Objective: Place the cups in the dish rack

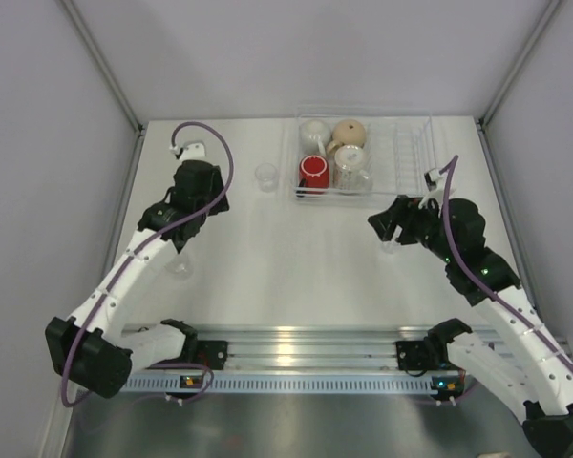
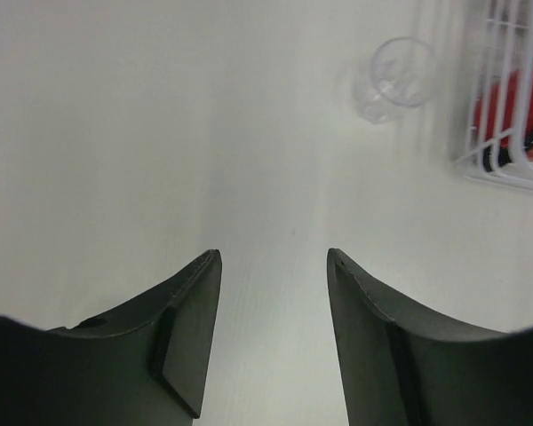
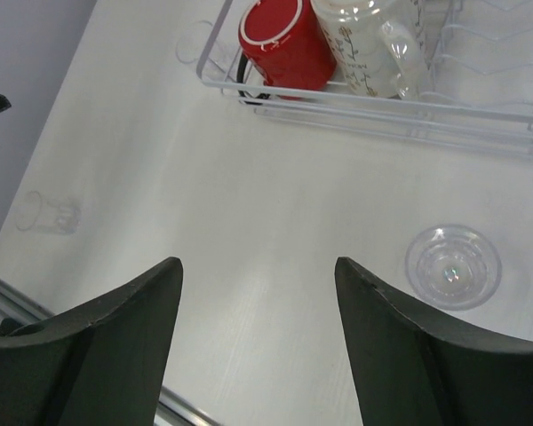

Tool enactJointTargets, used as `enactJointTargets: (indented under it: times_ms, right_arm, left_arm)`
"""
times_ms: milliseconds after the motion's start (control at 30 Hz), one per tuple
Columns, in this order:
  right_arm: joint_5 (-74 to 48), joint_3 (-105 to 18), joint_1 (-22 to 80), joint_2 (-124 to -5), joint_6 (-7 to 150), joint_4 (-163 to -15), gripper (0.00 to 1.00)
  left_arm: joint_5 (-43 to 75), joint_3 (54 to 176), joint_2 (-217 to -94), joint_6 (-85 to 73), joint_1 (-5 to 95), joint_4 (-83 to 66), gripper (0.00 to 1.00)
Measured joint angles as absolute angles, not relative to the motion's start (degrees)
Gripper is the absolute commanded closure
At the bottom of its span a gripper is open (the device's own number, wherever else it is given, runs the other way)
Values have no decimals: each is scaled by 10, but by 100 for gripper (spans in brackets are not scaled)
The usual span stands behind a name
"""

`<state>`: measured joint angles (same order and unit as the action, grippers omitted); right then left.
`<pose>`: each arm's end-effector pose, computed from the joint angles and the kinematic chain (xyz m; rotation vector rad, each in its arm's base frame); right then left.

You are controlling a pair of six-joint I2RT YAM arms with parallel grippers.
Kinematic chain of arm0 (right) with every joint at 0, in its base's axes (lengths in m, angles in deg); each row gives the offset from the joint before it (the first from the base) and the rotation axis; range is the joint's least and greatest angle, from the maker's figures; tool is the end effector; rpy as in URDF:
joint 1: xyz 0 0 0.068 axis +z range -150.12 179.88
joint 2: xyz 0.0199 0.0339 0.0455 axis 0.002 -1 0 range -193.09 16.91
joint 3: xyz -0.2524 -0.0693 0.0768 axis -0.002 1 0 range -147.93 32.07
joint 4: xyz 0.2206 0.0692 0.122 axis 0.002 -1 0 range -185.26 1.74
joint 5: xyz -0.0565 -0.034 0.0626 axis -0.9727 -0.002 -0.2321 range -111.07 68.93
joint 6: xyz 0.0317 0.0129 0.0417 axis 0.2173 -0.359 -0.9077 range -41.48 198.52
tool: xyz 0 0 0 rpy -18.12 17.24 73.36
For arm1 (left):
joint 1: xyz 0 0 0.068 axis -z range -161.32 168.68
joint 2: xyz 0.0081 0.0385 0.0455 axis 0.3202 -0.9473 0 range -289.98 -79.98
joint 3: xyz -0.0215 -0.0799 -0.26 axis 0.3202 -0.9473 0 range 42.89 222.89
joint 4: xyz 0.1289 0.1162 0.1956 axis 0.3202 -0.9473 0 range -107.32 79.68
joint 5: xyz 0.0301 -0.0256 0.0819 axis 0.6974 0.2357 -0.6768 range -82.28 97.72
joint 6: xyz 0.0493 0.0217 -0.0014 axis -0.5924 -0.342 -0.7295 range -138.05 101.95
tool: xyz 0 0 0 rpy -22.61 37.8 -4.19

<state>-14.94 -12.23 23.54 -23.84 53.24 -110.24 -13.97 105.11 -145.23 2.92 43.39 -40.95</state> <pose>0.1492 0.0695 0.3263 -0.0475 1.9484 0.6763 0.2294 -0.0911 0.3408 -0.1469 2.1076 -0.0657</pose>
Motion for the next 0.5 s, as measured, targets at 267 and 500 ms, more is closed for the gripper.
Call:
enactJointTargets:
  times_ms: [267, 500]
  right_arm:
    - [-150, -114, 235, -242, 533, -1109, 16]
    - [-175, -114, 235, -240, 530, -1124, 1]
  left_arm:
    - [-161, 987, -1442, 101, 346, -467, 36]
    - [-182, 960, -1420, 156, 319, -500, 35]
